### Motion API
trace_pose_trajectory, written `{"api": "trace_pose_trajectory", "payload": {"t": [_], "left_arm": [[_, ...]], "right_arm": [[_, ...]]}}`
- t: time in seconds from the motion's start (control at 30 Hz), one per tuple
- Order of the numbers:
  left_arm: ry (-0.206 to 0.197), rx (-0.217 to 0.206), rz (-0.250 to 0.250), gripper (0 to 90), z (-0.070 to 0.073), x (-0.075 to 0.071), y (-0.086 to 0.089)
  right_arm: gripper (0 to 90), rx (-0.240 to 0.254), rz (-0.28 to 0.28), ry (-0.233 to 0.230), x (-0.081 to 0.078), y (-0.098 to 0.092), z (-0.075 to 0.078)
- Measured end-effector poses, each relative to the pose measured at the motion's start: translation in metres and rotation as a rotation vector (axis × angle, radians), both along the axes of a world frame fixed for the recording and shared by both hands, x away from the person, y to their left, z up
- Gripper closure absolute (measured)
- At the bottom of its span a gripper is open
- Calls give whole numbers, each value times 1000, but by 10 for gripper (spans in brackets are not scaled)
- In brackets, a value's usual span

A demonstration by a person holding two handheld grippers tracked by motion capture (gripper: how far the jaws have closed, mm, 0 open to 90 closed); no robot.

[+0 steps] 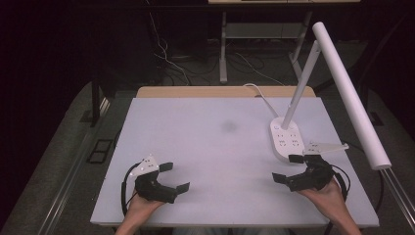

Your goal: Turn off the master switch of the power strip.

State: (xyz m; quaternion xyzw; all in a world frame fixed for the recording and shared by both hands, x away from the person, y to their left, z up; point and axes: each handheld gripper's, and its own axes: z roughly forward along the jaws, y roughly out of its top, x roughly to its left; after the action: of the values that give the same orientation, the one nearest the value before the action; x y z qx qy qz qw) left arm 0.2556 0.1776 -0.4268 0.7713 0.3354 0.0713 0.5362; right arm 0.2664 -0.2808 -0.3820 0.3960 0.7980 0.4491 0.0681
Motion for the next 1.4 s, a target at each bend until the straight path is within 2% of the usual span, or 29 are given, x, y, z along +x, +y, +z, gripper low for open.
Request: {"api": "trace_pose_trajectory", "payload": {"t": [0.23, 0.63, 1.4], "left_arm": [[1, -1, 1, 0, 0, 0, 0], [1, -2, 3, 0, 0, 0, 0], [0, -4, 8, 0, 0, 0, 1]], "right_arm": [[2, -15, 0, -12, 10, 1, 8], [2, -30, -12, -2, 24, 1, 8], [2, -115, -14, -26, 56, 5, 16]]}}
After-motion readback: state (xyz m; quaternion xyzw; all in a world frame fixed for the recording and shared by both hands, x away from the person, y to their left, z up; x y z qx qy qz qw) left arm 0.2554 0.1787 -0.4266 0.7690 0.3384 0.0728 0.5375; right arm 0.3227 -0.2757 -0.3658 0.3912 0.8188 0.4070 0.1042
